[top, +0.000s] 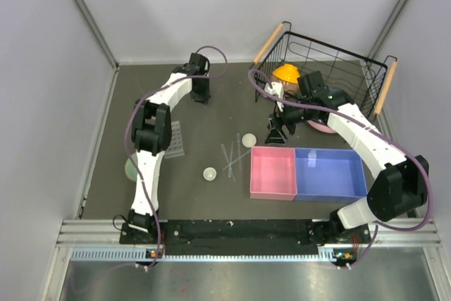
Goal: Organize the chemistry lab equipment
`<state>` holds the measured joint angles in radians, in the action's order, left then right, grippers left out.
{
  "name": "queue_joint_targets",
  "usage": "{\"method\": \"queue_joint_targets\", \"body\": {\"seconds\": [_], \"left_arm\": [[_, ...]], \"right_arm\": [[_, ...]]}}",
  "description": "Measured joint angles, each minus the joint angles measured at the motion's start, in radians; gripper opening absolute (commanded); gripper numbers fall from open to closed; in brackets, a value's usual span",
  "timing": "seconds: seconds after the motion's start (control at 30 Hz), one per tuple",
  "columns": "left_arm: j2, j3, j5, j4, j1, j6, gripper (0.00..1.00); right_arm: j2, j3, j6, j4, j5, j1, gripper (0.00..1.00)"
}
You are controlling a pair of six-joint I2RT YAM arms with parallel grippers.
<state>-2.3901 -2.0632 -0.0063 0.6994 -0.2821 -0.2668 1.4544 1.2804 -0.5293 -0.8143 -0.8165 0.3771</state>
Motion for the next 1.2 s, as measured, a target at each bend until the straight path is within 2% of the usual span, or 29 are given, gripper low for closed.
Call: {"method": "queue_joint_targets", "body": {"seconds": [0.17,0.23,0.5,0.67,0.8,0.93,1.2], "left_arm": [[0.220,0.196,0.072,-0.038,0.001,-0.021,0.10],[0.364,0.310,0.123,-0.093,0.001,-0.046,0.10],[1.125,0.964,0.352,-0.461,-0.008,-0.233,0.10],[1.453,1.313,0.406,-0.614,-0.076,-0.395,0.10],[1.618,1.455,0.382,-0.681,-0.154,-0.507,0.10],[1.727,1.526,0.325,-0.753,-0.222,-0.600,0.11],[1.750,1.605,0.189,-0.876,-0.354,-0.716,0.10]], "right_arm": [[-0.002,0.010,0.006,-0.026,-0.039,0.000,0.72],[-0.002,0.040,0.018,-0.051,-0.052,0.000,0.72],[-0.039,0.122,0.087,-0.063,-0.140,0.000,0.72],[-0.074,0.118,0.127,-0.057,-0.186,0.000,0.72],[-0.110,0.064,0.186,-0.003,-0.224,0.010,0.72],[-0.136,-0.043,0.272,0.100,-0.247,0.054,0.72],[-0.145,-0.218,0.526,0.362,-0.221,0.184,0.72]]}}
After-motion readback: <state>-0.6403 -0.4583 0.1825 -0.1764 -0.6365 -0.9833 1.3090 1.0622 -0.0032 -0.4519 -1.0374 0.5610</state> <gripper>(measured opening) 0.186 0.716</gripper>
